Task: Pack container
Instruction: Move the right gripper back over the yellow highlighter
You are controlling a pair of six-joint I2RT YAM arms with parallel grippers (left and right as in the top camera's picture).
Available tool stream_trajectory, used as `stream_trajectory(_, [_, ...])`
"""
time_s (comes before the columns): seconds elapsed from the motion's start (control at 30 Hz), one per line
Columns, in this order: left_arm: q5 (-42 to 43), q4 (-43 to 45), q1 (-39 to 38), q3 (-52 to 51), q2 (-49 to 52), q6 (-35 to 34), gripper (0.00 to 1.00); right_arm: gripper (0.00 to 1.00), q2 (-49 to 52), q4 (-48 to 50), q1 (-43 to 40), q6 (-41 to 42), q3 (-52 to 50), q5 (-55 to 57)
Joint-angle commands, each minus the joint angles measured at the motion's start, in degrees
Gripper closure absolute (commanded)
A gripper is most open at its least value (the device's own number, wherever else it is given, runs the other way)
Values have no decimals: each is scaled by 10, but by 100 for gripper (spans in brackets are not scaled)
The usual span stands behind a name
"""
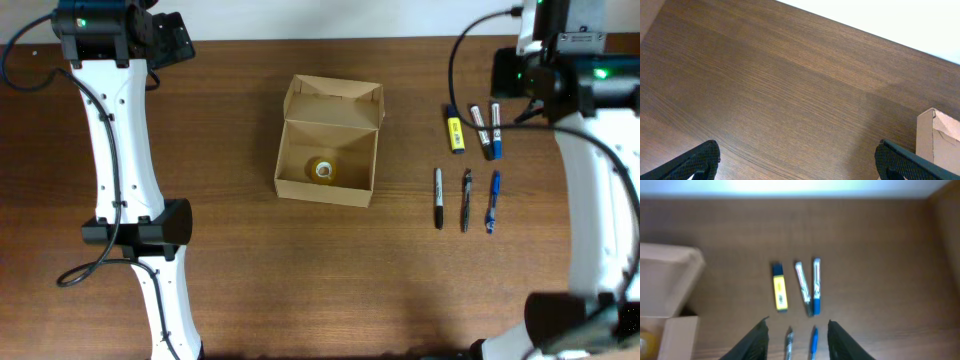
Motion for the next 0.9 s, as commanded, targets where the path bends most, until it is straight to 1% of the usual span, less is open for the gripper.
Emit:
stream_trajectory(0.0, [-2,0,2,-3,-5,9,0,57,57,21,-18,11,-57,-42])
stream_trajectory(0.13, [-2,0,2,-3,-5,9,0,52,133,25,-23,12,-60,-46])
stream_trajectory(0.3, [-2,0,2,-3,-5,9,0,51,214,26,-23,12,-60,-59])
stream_trajectory(0.4, [-2,0,2,-3,-5,9,0,51,245,27,-23,12,-60,-65])
stream_trajectory(0.6, [-2,0,2,-3,-5,9,0,51,283,16,-26,22,-60,-97])
stream_trajectory(0.7, [-2,0,2,-3,-5,9,0,53,287,3,-35,25,-60,-116])
stream_trajectory(0.77, [-2,0,2,-3,-5,9,0,55,287,-2,-42,25,-59,-116])
stream_trajectory(0.87, [-2,0,2,-3,-5,9,0,55,287,-9,-52,25,-57,-126])
